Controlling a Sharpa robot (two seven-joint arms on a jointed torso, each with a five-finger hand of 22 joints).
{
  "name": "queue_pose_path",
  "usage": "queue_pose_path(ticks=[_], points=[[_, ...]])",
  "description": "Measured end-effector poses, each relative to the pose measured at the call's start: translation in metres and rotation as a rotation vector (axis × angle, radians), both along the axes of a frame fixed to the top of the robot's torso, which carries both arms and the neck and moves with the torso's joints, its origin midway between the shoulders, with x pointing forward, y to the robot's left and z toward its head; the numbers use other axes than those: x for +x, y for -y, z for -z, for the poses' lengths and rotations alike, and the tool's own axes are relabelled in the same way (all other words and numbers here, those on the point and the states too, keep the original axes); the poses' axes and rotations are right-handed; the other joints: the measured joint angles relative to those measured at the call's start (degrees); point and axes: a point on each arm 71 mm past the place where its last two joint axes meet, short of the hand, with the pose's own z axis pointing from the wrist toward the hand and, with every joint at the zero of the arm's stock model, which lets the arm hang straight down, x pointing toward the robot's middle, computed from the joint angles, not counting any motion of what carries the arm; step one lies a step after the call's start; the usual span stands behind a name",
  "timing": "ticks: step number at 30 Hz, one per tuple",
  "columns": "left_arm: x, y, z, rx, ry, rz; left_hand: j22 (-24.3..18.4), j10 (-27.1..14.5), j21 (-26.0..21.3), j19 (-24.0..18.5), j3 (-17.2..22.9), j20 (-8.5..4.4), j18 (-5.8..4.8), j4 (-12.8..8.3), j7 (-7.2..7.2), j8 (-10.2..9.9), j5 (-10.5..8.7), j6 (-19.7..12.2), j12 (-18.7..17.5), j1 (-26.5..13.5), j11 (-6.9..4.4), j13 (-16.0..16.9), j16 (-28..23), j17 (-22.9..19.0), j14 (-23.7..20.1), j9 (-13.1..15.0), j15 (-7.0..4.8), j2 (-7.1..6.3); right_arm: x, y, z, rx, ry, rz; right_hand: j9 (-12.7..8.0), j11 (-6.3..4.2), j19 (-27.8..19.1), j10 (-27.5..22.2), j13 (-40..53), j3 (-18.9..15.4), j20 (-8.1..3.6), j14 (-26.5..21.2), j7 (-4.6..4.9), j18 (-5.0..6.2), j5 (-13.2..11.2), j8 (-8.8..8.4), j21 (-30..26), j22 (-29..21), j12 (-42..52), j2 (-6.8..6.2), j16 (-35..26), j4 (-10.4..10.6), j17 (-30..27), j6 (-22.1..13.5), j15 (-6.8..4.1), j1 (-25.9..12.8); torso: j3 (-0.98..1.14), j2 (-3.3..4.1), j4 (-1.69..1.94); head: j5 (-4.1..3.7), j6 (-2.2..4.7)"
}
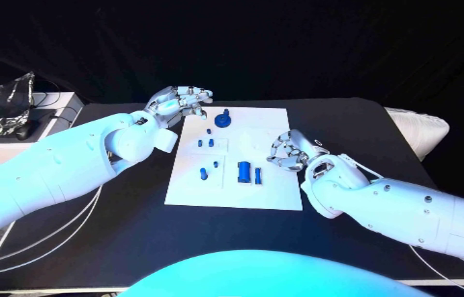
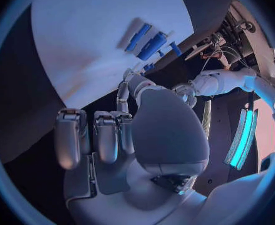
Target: Assemble the parts on the task board
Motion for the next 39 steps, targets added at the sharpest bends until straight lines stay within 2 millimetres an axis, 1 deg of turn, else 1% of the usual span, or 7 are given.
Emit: queue_pose_path(ticks=[8, 11, 16, 28, 30, 34, 39], points=[[0.004, 0.002, 0.005, -0.001, 0.003, -0.028, -0.5, 0.6, -1.3, -0.6, 0.2, 0.10, 0.00, 0.5, -0.45, 0.5, 0.00, 0.0, 0.8, 1.0, -0.56, -0.1, -1.3, -0.2, -2.2, -0.1, -0.11, 0.24, 0.024, 0.034, -0.013, 0.195, -0.013, 0.082, -2.3, 1.98, 0.1, -0.6, 0.0, 2.3, 0.75, 0.1, 2.00, 1.78, 1.9, -1.90, -13.8, 0.0, -9.6, 1.76, -2.6, 1.1, 0.0, -3.4, 1.18, 2.0, -0.10, -0.69, -0.53, 0.23, 0.00], [0.007, 0.004, 0.008, -0.005, 0.015, -0.064, -1.1, 3.2, -2.6, -1.7, 0.6, -0.01, 0.00, 0.9, -1.26, 1.0, 0.00, 0.8, 0.9, 1.7, -1.21, -0.2, -2.8, -0.9, -3.9, -0.2, -0.42, 0.34, 0.035, 0.047, -0.015, 0.287, -0.017, 0.105, -3.4, 3.16, -2.4, -8.8, -1.0, 5.0, 2.14, -0.2, 3.40, 4.53, 3.8, -2.97, -29.7, 0.0, -24.0, 1.42, -8.1, 0.5, -2.4, -5.8, 2.63, 2.8, -0.13, -1.19, -0.93, 0.46, 0.00], [0.015, 0.000, 0.016, -0.004, 0.035, -0.159, -4.0, 6.5, -8.1, -4.9, 2.0, 1.15, 0.00, 2.3, -1.29, -0.4, 0.00, 0.6, -4.7, 2.3, -0.90, -3.2, -12.2, -4.8, -6.0, -1.0, 0.36, -0.21, 0.055, 0.065, -0.019, 0.432, -0.004, 0.132, -8.1, 5.67, -12.4, -22.3, -19.4, 10.5, 4.10, -9.4, 5.80, 8.51, 3.5, -7.07, -63.3, -7.2, -50.5, 0.67, -25.0, -2.0, -22.2, -9.7, 4.81, 3.3, -0.13, -2.01, -1.55, 0.62, 0.00], [0.027, -0.011, 0.029, -0.002, 0.051, -0.299, -17.5, 8.5, -27.0, -9.2, 0.8, 4.69, 0.00, 3.0, -1.71, -4.7, -0.47, -3.4, -25.8, 2.4, 1.91, -4.5, -42.3, -10.4, -7.0, -4.1, 3.90, -0.41, 0.082, 0.077, -0.020, 0.637, 0.001, 0.143, -19.2, 8.84, -24.7, -21.4, -52.2, 12.5, 7.32, -22.1, 8.82, 8.49, 2.2, -16.29, -76.1, -18.3, -77.0, 3.43, -61.6, -8.4, -46.3, -8.6, 8.95, 0.6, 0.19, -3.32, -2.28, 0.80, 0.05], [0.026, -0.011, 0.030, 0.000, 0.050, -0.299, -22.8, 3.2, -31.1, -18.4, -5.2, 1.79, -2.28, 1.0, -3.73, -8.0, -2.61, -13.1, -27.7, -2.6, 0.05, -5.3, -47.9, -12.5, -17.0, -6.8, 2.31, 2.22, 0.081, 0.077, -0.021, 0.638, 0.000, 0.144, -25.2, 7.70, -28.7, -25.4, -57.4, 5.5, 5.85, -26.0, 6.82, 6.58, 1.1, -18.58, -77.8, -27.2, -79.9, 5.45, -67.9, -8.5, -52.5, -19.2, 8.49, -4.4, 0.19, -3.32, -2.28, 0.81, 0.06], [0.024, -0.006, 0.030, 0.011, 0.046, -0.285, -32.2, -21.8, -38.0, -35.3, -16.2, -3.83, -6.12, -2.8, -7.34, -13.9, -6.41, -31.1, -30.7, -14.6, -3.86, -6.6, -57.5, -16.2, -35.4, -11.6, -0.80, 6.68, 0.078, 0.075, -0.023, 0.651, -0.005, 0.142, -36.7, 5.25, -53.7, -46.0, -66.3, -7.9, 2.75, -46.5, 2.58, 2.58, -0.9, -22.66, -80.4, -50.7, -84.7, 9.27, -78.7, -8.6, -63.8, -39.8, 7.34, -16.2, 0.15, -3.28, -2.11, 0.58, 0.51], [0.020, 0.016, 0.023, 0.022, 0.051, -0.251, -37.5, -37.4, -41.8, -44.7, -22.3, -6.94, -8.09, -4.9, -9.36, -17.1, -8.53, -41.1, -32.4, -34.3, -6.02, -7.4, -62.9, -18.3, -45.7, -14.2, -2.53, 9.18, 0.069, 0.067, -0.031, 0.709, -0.015, 0.142, -43.0, 3.94, -70.5, -66.9, -71.1, -15.2, 1.07, -67.1, 0.42, 0.87, -1.7, -24.89, -81.8, -64.2, -87.4, 11.37, -84.5, -8.6, -70.0, -50.9, 6.69, -37.1, 0.08, -3.14, -1.51, -0.18, 2.29]])
